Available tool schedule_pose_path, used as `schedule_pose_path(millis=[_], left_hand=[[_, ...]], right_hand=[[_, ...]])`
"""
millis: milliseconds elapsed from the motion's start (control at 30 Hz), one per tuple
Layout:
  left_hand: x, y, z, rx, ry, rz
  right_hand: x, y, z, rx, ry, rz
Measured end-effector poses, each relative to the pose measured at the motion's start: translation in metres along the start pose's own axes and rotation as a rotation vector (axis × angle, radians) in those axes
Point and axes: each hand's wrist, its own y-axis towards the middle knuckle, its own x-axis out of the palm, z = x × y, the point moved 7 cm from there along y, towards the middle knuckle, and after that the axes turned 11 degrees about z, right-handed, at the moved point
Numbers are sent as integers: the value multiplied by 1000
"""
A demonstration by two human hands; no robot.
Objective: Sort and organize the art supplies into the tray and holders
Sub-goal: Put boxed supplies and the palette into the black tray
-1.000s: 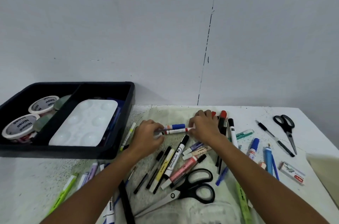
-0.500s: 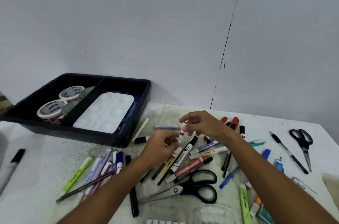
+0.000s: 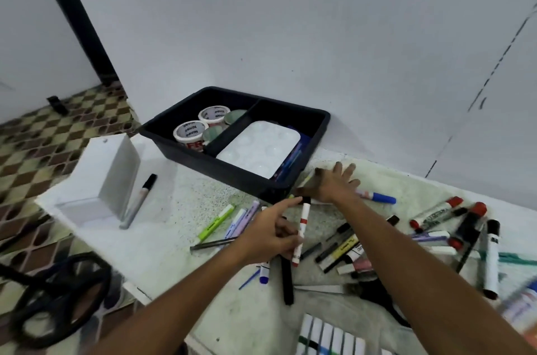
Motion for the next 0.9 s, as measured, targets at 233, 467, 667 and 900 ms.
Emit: schedule_pose_path(millis=[233, 467, 667, 900], left_hand=[[-11, -2, -6, 40, 65, -16], [-3, -9, -5, 9, 36, -57], [17, -25, 5, -10, 10, -99], [84, -55, 39, -40, -20, -247]], right_hand=[[-9, 2, -7, 104, 96, 116], [-40, -21, -6, 199, 897, 395], [-71, -59, 24, 229, 1102, 406], [-92, -163, 99, 208, 964, 309]])
